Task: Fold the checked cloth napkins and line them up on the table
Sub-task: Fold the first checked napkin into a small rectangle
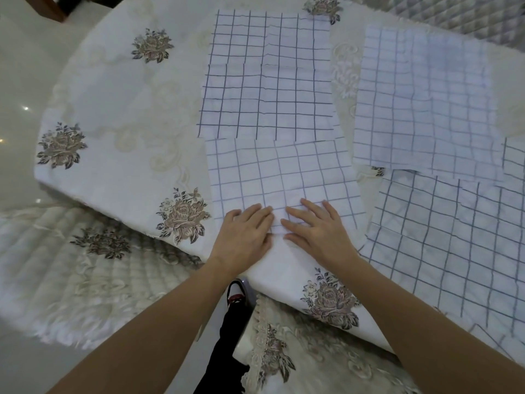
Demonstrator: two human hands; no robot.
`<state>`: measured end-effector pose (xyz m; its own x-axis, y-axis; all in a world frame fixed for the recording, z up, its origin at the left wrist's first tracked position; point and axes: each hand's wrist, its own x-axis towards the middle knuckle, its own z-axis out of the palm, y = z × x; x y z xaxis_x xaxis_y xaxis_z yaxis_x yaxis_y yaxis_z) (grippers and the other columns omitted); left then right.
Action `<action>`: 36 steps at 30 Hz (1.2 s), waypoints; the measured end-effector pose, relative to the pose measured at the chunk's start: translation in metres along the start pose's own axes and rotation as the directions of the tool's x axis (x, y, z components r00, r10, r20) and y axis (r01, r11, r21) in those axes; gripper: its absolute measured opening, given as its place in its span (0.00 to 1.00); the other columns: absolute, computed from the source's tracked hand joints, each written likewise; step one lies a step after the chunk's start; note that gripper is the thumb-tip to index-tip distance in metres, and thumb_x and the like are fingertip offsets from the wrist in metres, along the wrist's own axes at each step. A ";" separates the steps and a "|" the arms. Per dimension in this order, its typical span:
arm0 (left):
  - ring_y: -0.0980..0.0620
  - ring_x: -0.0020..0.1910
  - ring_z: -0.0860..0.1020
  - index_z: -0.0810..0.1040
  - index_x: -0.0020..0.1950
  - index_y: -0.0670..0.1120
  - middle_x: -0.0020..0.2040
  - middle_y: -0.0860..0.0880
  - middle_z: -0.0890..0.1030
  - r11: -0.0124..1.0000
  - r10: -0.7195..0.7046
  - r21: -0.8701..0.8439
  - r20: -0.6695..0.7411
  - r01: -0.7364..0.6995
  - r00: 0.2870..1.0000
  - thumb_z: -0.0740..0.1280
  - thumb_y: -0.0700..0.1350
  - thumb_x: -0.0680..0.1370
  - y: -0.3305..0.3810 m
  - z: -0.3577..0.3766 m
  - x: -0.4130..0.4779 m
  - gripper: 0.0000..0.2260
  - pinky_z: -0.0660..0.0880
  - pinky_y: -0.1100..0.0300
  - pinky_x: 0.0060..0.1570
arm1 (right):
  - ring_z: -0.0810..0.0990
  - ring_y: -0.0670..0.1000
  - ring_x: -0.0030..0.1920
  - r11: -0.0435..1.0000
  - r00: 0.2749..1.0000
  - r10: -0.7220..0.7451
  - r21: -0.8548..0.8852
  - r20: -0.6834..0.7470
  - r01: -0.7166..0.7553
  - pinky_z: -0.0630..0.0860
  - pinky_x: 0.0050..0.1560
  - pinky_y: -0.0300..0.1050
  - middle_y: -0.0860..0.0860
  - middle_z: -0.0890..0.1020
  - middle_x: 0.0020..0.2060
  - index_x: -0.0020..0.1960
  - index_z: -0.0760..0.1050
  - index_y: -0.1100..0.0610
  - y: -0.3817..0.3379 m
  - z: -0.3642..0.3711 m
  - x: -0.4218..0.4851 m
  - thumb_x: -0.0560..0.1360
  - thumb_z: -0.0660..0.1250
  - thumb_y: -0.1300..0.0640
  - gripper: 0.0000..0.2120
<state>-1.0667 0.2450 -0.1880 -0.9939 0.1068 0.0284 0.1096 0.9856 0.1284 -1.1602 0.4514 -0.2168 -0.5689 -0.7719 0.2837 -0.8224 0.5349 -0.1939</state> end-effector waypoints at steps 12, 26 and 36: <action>0.47 0.61 0.80 0.81 0.61 0.46 0.60 0.50 0.83 0.969 -0.161 -0.184 0.030 0.164 0.986 0.77 0.46 0.69 0.007 -0.007 -0.001 0.21 0.76 0.47 0.58 | 0.78 0.54 0.65 0.949 0.978 0.206 0.237 0.026 -0.206 0.68 0.68 0.64 0.44 0.83 0.60 0.57 0.84 0.47 -0.015 -0.010 0.007 0.80 0.60 0.43 0.16; 0.47 0.60 0.81 0.78 0.68 0.48 0.64 0.48 0.81 0.935 0.158 -0.337 0.133 -0.106 0.978 0.67 0.35 0.76 -0.071 -0.072 -0.083 0.21 0.77 0.57 0.57 | 0.72 0.55 0.72 0.969 0.936 0.135 0.153 0.326 -0.194 0.70 0.70 0.63 0.50 0.76 0.70 0.73 0.71 0.52 -0.041 -0.043 -0.048 0.71 0.69 0.68 0.32; 0.69 0.62 0.74 0.77 0.67 0.61 0.61 0.72 0.75 0.853 0.189 -0.522 0.350 0.024 0.918 0.59 0.48 0.85 -0.133 -0.131 -0.134 0.14 0.69 0.72 0.59 | 0.74 0.35 0.59 0.826 0.769 0.358 0.204 0.530 -0.525 0.67 0.55 0.26 0.32 0.76 0.61 0.69 0.70 0.35 -0.132 -0.111 -0.051 0.84 0.57 0.54 0.18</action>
<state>-0.9465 0.0826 -0.0790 -0.8962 0.3297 -0.2968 0.0773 0.7749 0.6274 -1.0221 0.4580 -0.1011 -0.7328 -0.5843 -0.3486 -0.3812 0.7770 -0.5009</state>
